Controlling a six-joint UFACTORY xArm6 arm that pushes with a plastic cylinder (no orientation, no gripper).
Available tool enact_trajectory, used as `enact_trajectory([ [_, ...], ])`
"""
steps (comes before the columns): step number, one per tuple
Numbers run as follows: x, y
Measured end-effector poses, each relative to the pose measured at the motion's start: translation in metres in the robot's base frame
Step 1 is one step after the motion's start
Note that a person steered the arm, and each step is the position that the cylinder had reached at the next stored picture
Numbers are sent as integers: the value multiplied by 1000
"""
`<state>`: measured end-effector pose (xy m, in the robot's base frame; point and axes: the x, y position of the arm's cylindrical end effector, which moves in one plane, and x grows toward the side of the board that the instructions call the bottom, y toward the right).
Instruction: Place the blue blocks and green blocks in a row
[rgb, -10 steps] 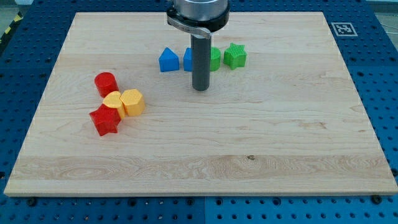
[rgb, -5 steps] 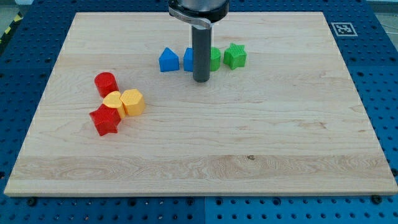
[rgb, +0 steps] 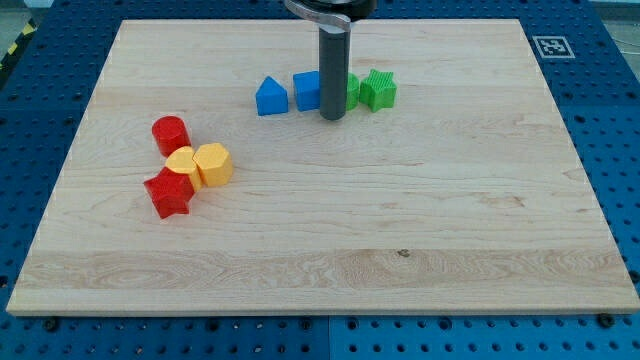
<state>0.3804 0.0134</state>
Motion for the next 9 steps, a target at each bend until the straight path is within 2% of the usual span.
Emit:
enact_trajectory([
  [4,-2,36],
  [6,14,49],
  [9,-7,66],
])
